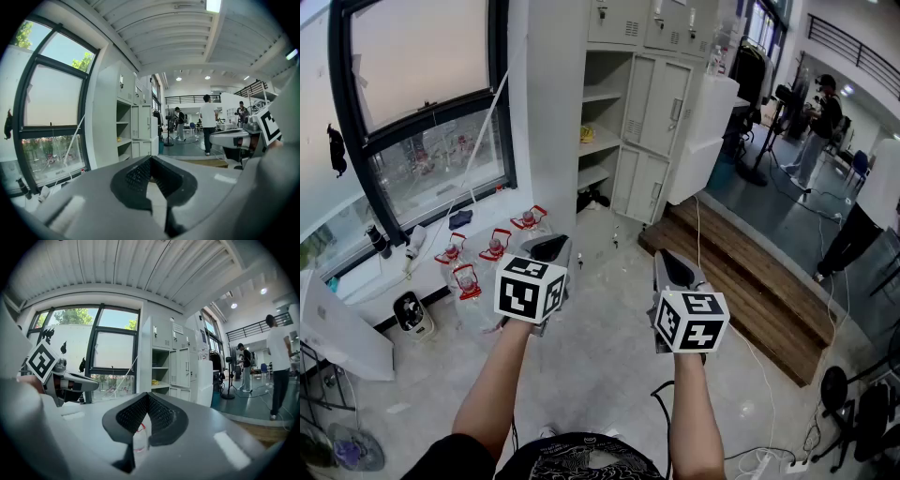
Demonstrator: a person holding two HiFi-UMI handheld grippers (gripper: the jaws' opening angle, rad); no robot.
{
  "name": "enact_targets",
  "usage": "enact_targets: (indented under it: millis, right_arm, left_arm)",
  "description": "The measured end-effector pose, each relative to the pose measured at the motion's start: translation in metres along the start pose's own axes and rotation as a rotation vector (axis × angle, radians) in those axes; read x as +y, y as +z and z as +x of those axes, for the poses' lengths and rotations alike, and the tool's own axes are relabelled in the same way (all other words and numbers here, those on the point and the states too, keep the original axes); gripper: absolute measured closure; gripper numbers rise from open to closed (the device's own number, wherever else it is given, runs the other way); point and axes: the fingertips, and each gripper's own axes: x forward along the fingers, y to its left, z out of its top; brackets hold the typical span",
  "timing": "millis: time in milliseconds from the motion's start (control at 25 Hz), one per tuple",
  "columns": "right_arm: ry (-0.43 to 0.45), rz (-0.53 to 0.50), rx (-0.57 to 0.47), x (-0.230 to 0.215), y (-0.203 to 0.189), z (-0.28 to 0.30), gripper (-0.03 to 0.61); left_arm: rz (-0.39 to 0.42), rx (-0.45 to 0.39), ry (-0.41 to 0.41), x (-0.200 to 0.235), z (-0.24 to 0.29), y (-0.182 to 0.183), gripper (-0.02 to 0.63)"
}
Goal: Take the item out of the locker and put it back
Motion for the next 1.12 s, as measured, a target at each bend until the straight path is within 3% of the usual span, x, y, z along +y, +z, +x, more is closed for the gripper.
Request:
enact_targets:
  millis: [280,1120]
  right_arm:
    - [-0.009,-0.008,-0.018,-0.005,0.003,-0.003,0.549]
    - [0.038,-0.002,-0.068,-0.021,0.009,-0.021,0.333]
  left_arm:
    - [0.001,-0.003,0.015,-0.001,0.000,0.001,0.614]
    - [-0.003,-0.038,0.044,-0.018,-0.003,0.006,0.614]
